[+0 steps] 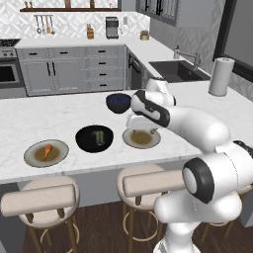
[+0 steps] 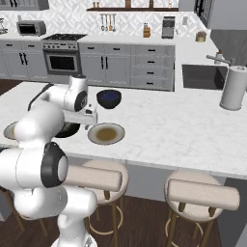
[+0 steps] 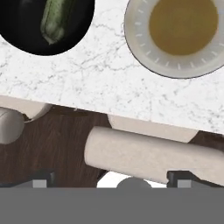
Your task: Pick the chicken drumstick and cucumber from their plates and place them in the bowl. Then put the bowl in the fridge.
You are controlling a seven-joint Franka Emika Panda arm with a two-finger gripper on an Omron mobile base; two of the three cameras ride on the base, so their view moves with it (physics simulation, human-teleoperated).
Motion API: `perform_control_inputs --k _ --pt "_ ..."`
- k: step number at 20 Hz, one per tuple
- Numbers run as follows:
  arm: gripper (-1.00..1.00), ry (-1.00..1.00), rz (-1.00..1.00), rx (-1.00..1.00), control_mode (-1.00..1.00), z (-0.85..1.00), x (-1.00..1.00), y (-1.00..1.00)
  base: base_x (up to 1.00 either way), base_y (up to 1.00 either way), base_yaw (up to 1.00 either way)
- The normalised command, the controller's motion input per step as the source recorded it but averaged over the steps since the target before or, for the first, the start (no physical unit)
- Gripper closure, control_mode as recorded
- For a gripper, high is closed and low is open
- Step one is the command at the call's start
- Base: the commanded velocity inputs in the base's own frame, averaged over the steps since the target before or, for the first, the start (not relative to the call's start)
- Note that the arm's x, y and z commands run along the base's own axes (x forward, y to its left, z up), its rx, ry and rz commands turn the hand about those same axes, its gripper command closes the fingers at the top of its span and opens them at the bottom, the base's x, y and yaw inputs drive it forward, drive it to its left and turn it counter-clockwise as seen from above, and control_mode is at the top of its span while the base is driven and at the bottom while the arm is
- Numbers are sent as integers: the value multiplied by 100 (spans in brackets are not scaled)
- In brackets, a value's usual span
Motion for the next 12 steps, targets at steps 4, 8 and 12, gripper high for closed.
perform_control_inputs --k 4,8,12 --pt "-100 1 0 -1 -100 6 -77 -69 0 0 0" --pt "-100 -3 0 -14 -100 0 -61 -27 0 0 0" --pt "-100 -3 -9 -27 -100 -1 -8 -1 0 0 0"
